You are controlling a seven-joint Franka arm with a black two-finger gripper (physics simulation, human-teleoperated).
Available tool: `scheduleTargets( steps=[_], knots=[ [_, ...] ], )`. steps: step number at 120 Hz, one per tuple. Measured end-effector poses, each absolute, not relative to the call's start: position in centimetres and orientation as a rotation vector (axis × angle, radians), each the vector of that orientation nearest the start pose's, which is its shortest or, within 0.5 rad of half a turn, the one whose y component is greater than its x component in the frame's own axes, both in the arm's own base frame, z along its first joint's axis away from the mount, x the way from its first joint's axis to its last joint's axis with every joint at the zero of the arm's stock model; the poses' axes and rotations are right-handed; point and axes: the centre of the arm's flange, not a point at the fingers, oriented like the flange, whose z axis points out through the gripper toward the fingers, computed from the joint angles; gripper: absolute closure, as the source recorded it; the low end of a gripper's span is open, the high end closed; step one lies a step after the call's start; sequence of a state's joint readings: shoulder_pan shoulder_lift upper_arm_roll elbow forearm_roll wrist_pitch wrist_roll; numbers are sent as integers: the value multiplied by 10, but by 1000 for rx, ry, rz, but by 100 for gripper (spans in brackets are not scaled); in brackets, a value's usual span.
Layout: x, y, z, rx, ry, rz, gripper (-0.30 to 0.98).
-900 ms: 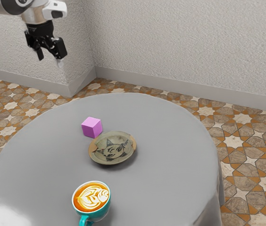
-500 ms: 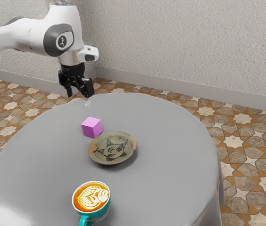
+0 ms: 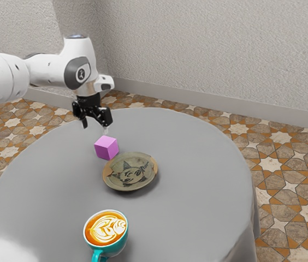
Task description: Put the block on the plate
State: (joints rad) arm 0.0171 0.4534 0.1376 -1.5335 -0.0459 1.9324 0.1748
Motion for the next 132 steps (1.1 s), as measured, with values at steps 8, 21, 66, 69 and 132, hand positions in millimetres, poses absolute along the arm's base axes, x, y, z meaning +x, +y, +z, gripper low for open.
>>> scheduleTargets(
  steps=[8, 21, 66, 69, 132],
  knots=[
    [680, 94, 380, -3137, 19, 87, 0],
    [690, 100, 363, -3145, 20, 95, 0],
    [714, 111, 324, -3152, 40, 103, 0],
    [715, 113, 322, -3154, 40, 105, 0],
    [725, 127, 282, -3170, 62, 115, 0]
  ],
)
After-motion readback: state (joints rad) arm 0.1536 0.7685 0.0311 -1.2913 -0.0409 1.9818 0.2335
